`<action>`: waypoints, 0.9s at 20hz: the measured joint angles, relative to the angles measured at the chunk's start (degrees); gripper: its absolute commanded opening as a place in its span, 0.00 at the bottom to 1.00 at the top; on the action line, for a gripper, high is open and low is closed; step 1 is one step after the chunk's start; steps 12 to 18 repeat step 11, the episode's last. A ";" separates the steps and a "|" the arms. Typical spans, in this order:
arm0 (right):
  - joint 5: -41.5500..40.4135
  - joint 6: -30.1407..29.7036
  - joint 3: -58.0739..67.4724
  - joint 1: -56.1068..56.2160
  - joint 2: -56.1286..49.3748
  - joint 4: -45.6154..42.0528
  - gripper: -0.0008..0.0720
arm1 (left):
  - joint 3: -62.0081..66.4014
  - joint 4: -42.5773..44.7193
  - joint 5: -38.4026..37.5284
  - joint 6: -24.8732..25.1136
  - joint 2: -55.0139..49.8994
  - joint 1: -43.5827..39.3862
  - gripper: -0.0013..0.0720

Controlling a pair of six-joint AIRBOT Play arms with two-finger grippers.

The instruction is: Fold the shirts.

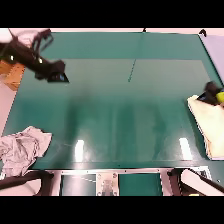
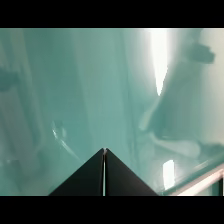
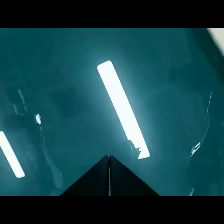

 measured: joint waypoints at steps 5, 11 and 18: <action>-7.65 -1.60 -22.49 12.55 13.79 0.61 0.06 | -26.67 -0.44 6.73 -0.68 19.02 -1.60 0.05; -6.67 -1.51 -28.98 18.53 17.86 1.46 0.06 | -35.06 -0.70 8.98 -1.81 25.64 -1.90 0.05; -6.67 -1.51 -28.98 18.53 17.86 1.46 0.06 | -35.06 -0.70 8.98 -1.81 25.64 -1.90 0.05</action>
